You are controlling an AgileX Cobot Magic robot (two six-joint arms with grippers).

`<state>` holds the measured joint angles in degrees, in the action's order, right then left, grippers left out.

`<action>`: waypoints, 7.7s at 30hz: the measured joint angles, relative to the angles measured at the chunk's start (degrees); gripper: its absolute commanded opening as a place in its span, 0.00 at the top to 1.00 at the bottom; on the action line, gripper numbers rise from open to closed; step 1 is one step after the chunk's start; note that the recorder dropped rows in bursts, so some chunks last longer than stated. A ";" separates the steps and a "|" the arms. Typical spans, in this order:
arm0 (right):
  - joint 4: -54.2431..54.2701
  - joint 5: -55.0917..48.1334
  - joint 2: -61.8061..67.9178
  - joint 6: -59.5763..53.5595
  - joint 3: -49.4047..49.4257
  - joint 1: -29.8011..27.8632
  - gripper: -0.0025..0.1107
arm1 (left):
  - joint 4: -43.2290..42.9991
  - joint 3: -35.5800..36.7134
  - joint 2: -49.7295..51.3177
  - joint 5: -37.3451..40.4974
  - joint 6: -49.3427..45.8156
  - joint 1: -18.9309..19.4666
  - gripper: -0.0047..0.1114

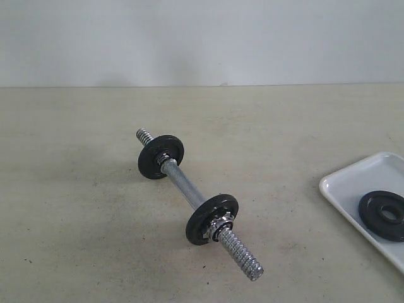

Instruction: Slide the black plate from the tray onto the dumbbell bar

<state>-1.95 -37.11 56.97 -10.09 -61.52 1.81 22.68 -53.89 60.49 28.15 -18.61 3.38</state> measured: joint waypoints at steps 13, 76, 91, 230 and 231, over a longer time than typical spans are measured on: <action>15.80 1.95 12.59 -13.88 21.30 0.00 0.98 | 20.89 2.78 19.79 13.51 -20.61 0.00 0.92; 16.44 13.25 12.59 -19.45 22.80 0.00 0.98 | 11.06 -11.04 45.32 -7.54 -5.39 -31.75 0.92; 20.29 13.94 12.59 -17.76 22.80 0.00 0.98 | 15.58 -11.04 45.84 -7.28 21.99 -31.75 0.60; -0.31 -15.01 37.18 -4.64 -0.17 0.00 0.05 | 6.78 -12.27 56.04 -6.29 -40.10 -32.00 0.92; -0.31 -14.89 37.18 -4.74 -0.17 0.00 0.05 | 6.78 -12.27 56.04 -6.29 -40.10 -32.00 0.92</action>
<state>-2.26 -52.00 94.15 -14.84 -61.69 1.81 29.46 -66.16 116.53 21.85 -58.72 -28.62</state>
